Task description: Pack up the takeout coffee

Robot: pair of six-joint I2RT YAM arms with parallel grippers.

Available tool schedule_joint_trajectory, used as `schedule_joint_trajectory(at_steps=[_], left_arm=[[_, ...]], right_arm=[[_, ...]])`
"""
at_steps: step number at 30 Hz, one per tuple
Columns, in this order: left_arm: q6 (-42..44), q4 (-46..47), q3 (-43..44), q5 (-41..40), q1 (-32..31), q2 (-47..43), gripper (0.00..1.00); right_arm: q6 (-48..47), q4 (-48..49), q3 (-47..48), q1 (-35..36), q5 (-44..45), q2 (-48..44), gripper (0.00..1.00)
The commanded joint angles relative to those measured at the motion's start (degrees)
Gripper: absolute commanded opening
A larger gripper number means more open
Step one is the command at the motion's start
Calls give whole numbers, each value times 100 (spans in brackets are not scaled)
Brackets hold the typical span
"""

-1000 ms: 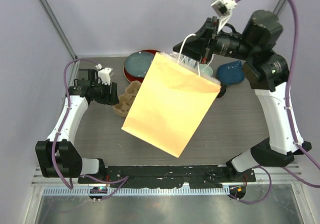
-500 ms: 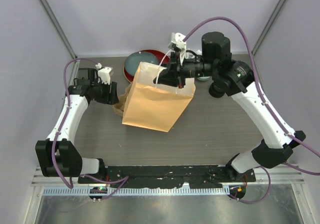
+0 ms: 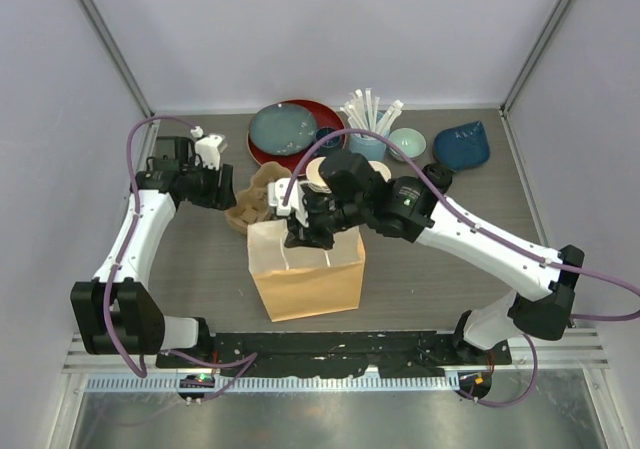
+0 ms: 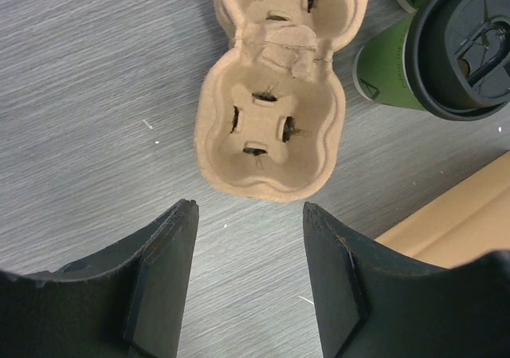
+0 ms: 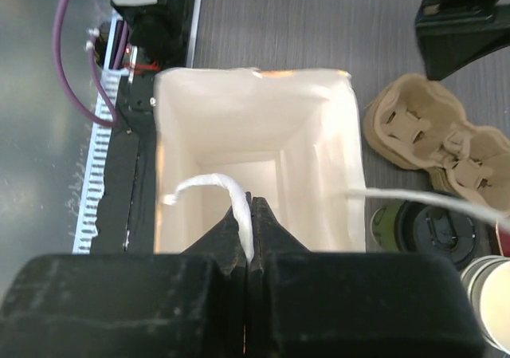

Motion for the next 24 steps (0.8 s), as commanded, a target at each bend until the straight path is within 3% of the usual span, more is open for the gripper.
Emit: schedule_joint_trajectory(at_steps=[1, 9, 12, 13, 17, 24], left_arm=[[65, 41, 45, 43, 170, 17, 59], [73, 120, 97, -115, 161, 202, 59], [73, 146, 132, -115, 161, 281, 58], [73, 155, 141, -98, 170, 307, 58], [73, 251, 203, -115, 161, 404, 58], [109, 427, 335, -177, 170, 817, 54]], right_arm=[[-402, -35, -167, 311, 485, -34, 1], [-350, 61, -554, 426, 423, -201, 2], [-245, 61, -554, 452, 459, -218, 14], [-200, 78, -528, 452, 441, -244, 29], [-51, 149, -318, 461, 432, -350, 56], [125, -123, 289, 461, 1187, -543, 69]])
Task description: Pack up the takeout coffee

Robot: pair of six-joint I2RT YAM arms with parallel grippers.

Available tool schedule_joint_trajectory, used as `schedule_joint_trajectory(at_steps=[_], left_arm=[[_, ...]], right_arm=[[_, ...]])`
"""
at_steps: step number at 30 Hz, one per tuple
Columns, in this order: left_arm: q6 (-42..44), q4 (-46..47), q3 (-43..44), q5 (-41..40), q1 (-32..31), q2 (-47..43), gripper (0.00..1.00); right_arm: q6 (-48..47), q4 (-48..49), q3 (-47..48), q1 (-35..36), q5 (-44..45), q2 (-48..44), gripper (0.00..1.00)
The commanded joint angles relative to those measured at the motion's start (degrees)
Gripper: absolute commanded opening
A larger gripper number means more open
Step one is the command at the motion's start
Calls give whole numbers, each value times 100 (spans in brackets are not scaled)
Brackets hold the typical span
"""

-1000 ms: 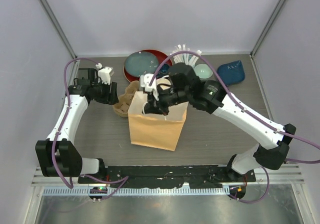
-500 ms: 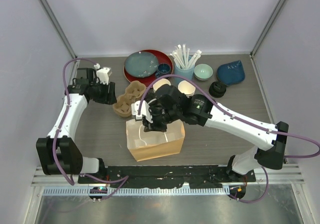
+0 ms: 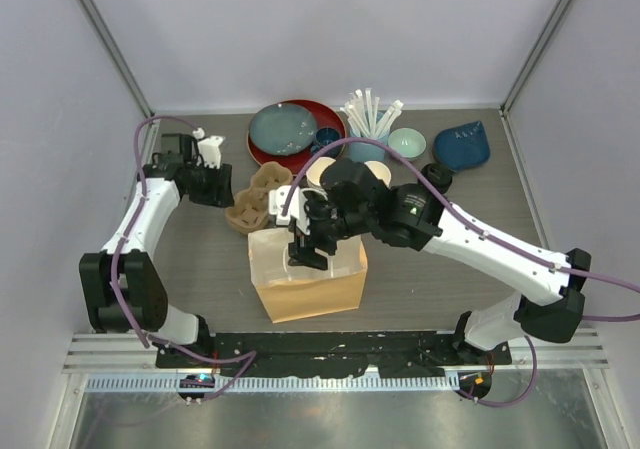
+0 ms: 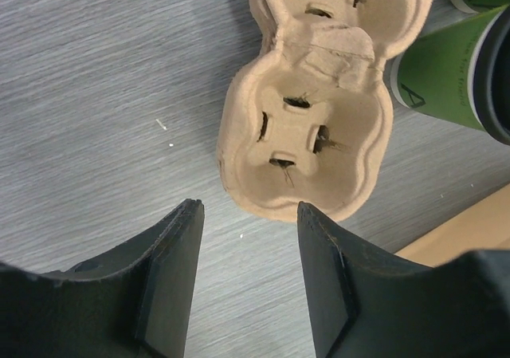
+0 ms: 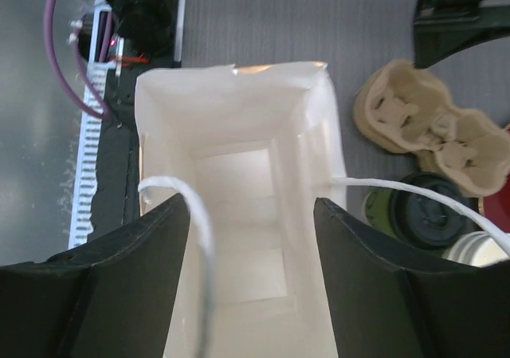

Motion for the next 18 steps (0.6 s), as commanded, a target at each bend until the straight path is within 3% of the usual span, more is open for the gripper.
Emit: schedule_joint_trajectory(at_steps=[1, 8, 18], left_arm=[[102, 340, 284, -55, 19, 325, 53], [102, 480, 583, -125, 19, 897, 49], [207, 411, 742, 244, -16, 1433, 41]], right_arm=[[112, -18, 604, 37, 681, -401, 72], [-81, -739, 1052, 37, 700, -524, 78], [-99, -775, 1035, 28, 673, -911, 79]])
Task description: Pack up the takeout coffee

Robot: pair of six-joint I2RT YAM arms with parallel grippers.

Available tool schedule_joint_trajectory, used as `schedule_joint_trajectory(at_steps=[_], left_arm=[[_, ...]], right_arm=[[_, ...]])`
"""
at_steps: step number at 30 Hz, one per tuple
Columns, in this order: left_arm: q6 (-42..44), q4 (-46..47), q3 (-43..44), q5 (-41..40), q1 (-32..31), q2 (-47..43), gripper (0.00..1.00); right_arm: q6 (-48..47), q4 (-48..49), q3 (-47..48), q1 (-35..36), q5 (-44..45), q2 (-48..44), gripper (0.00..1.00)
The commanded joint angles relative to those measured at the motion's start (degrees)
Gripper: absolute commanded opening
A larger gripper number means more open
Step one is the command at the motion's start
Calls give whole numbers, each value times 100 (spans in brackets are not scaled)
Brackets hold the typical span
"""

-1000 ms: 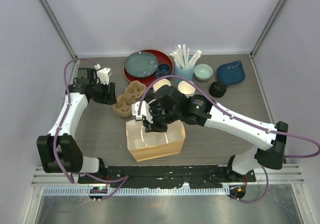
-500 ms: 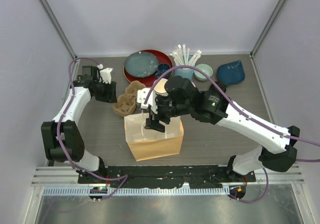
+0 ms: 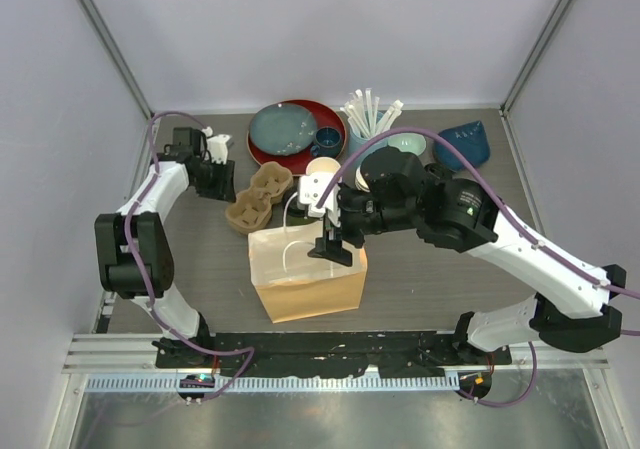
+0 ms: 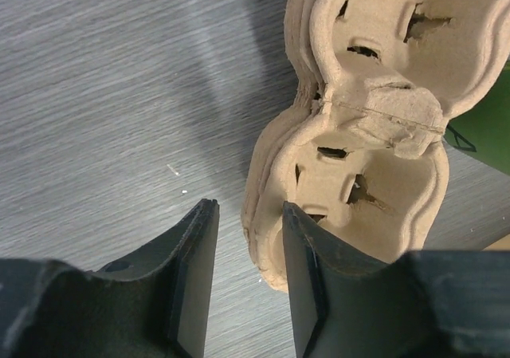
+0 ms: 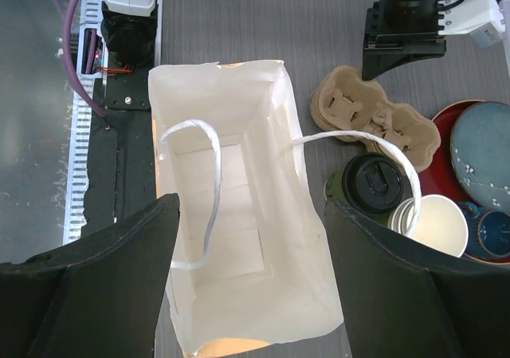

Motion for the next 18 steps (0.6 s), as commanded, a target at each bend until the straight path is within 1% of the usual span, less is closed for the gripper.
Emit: schedule_joint_trajectory(at_steps=[1, 8, 11, 15, 17, 18], left_arm=[[172, 69, 145, 327, -9, 98, 40], [234, -71, 153, 565, -9, 151, 29], [252, -89, 162, 582, -9, 151, 28], [269, -185, 197, 591, -9, 186, 30], [287, -212, 198, 635, -18, 186, 30], [304, -238, 180, 705, -18, 186, 28]], right_arm=[[-44, 60, 165, 37, 83, -308, 79], [-53, 78, 130, 28, 276, -369, 79], [-53, 69, 86, 28, 294, -369, 79], [-53, 86, 25, 28, 355, -404, 79], [-44, 78, -19, 28, 382, -422, 79], [-44, 86, -28, 28, 399, -440, 79]])
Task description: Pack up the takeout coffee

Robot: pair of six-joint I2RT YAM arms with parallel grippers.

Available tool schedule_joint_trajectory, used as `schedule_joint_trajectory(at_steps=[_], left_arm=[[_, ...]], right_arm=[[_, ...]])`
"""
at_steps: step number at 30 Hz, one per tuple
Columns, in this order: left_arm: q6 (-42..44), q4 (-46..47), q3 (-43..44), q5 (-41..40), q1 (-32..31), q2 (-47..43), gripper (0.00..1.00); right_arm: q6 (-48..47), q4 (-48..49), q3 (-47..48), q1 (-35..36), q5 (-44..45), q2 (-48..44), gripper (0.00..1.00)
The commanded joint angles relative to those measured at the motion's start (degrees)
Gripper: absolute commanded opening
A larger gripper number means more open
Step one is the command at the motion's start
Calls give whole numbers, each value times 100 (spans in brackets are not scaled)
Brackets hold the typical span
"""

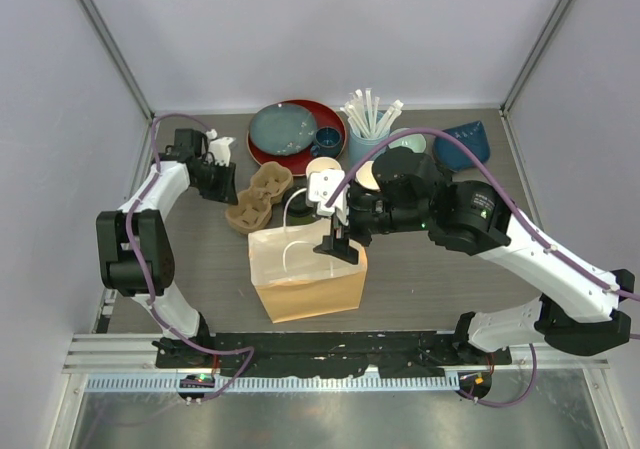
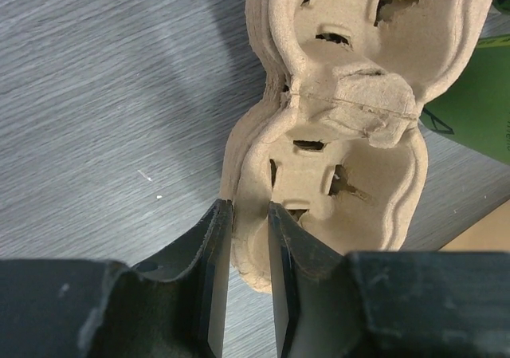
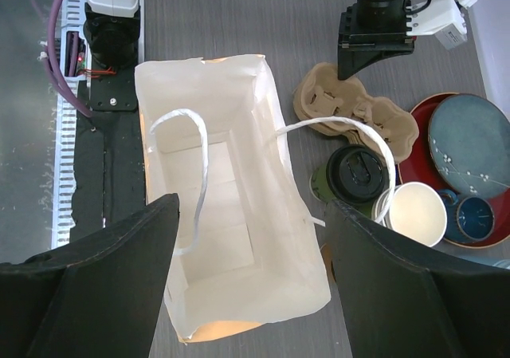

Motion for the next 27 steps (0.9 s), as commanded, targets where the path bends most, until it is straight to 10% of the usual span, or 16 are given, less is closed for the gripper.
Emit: schedule_joint_trajectory(at_steps=[1, 9, 27], left_arm=[[145, -111, 189, 292, -18, 22, 26], [136, -199, 233, 433, -18, -30, 0], [65, -182, 277, 293, -18, -110, 1]], right_arm=[[-31, 135, -46, 28, 155, -212, 79], [-5, 240, -230, 28, 198, -335, 79], [48, 425, -459, 28, 295, -564, 79]])
